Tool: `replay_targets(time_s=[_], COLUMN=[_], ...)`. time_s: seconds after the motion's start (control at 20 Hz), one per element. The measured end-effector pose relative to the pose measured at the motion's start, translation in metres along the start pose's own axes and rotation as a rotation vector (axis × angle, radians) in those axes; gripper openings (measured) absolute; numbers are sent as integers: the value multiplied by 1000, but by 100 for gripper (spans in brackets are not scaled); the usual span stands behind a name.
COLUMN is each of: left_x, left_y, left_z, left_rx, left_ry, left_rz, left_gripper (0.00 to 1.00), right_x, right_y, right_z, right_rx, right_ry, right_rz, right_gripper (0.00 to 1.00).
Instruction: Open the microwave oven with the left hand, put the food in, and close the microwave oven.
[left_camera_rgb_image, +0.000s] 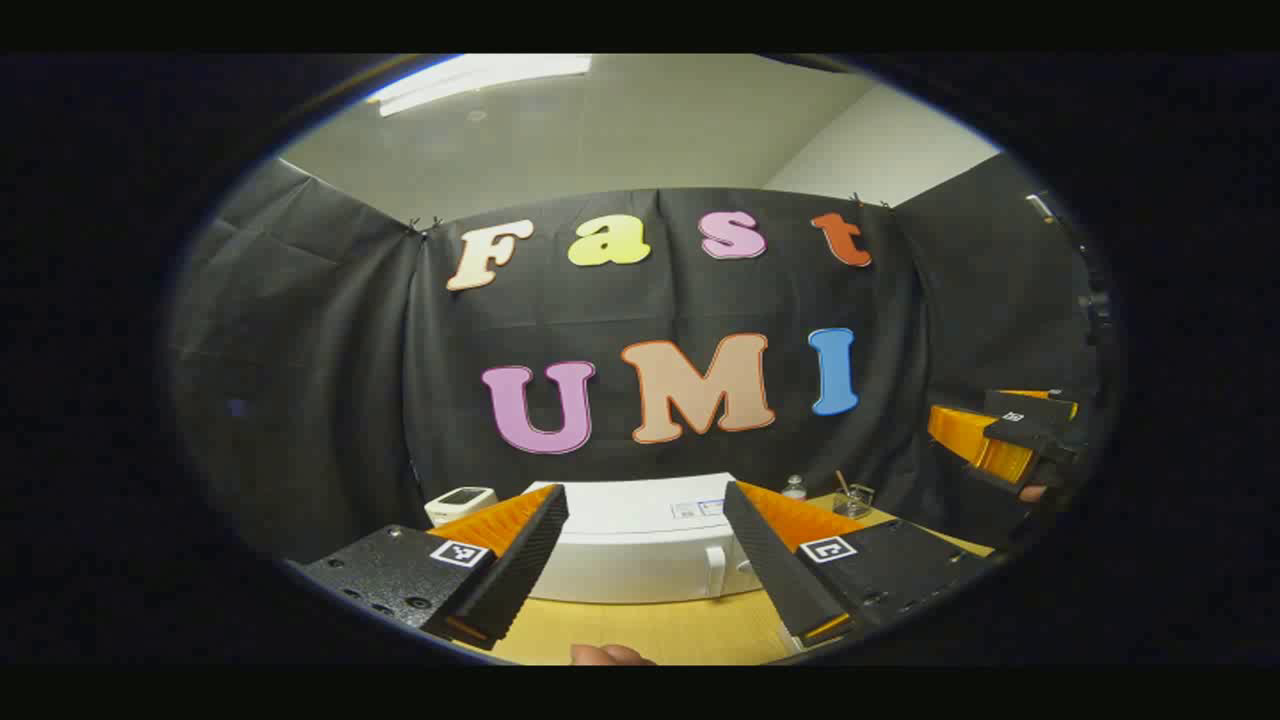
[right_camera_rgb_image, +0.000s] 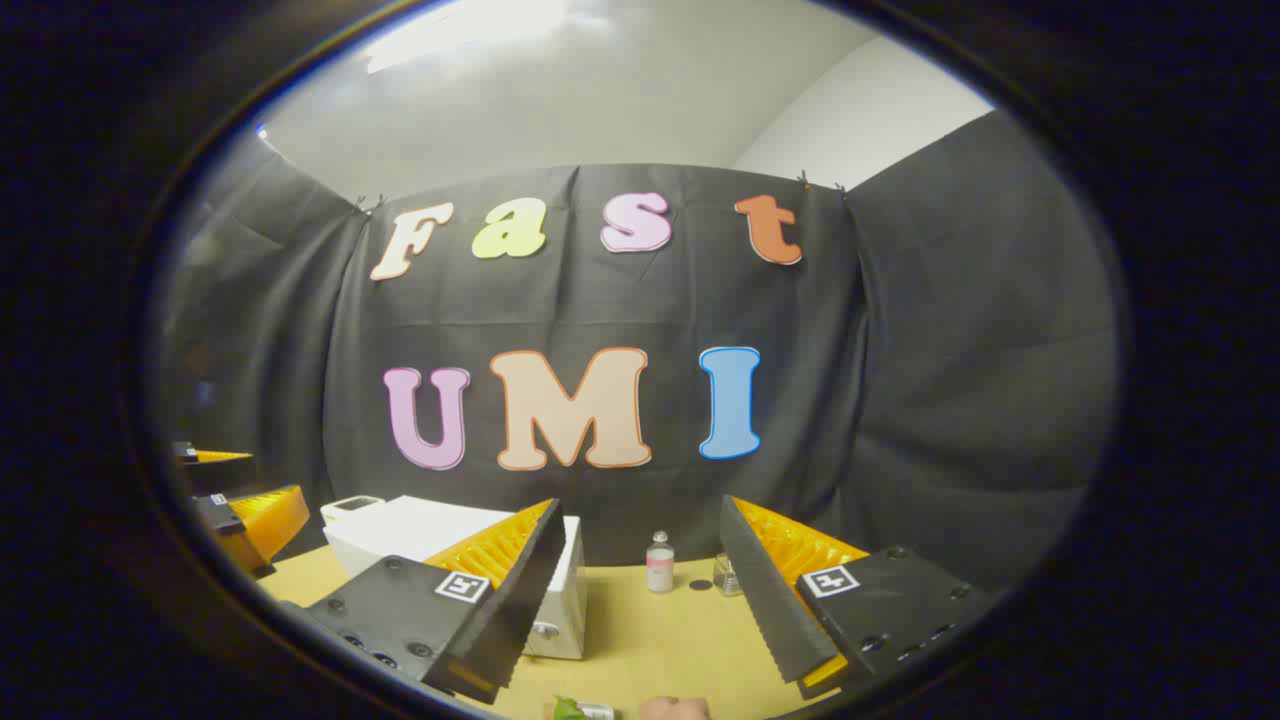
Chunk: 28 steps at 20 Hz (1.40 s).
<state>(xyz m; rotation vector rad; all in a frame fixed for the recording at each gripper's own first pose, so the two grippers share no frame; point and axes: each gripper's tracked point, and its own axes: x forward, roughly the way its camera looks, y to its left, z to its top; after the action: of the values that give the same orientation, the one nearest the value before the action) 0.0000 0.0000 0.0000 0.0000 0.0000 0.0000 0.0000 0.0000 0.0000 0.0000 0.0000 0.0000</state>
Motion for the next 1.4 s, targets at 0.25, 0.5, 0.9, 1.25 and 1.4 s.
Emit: replay_targets(time_s=[0.25,0.5,0.9,1.25,1.4], left_x=[-6,-8,-11,-5,-3], left_y=[5,3,11,22,22], left_z=[4,7,3,-6,-13], left_rx=[19,31,40,56,52], left_ry=[2,-2,7,24,31], left_rz=[36,45,73,101,100], left_gripper=[100,99,98,98,98], right_x=[-5,-8,-9,-3,-3], right_y=[9,12,34,49,52], right_z=[5,8,1,1,0], right_rx=[-19,-37,-61,-75,-83], right_ry=[0,-5,-7,-23,-25], right_rz=[47,77,136,156,161], right_gripper=[93,93,96,96,96])
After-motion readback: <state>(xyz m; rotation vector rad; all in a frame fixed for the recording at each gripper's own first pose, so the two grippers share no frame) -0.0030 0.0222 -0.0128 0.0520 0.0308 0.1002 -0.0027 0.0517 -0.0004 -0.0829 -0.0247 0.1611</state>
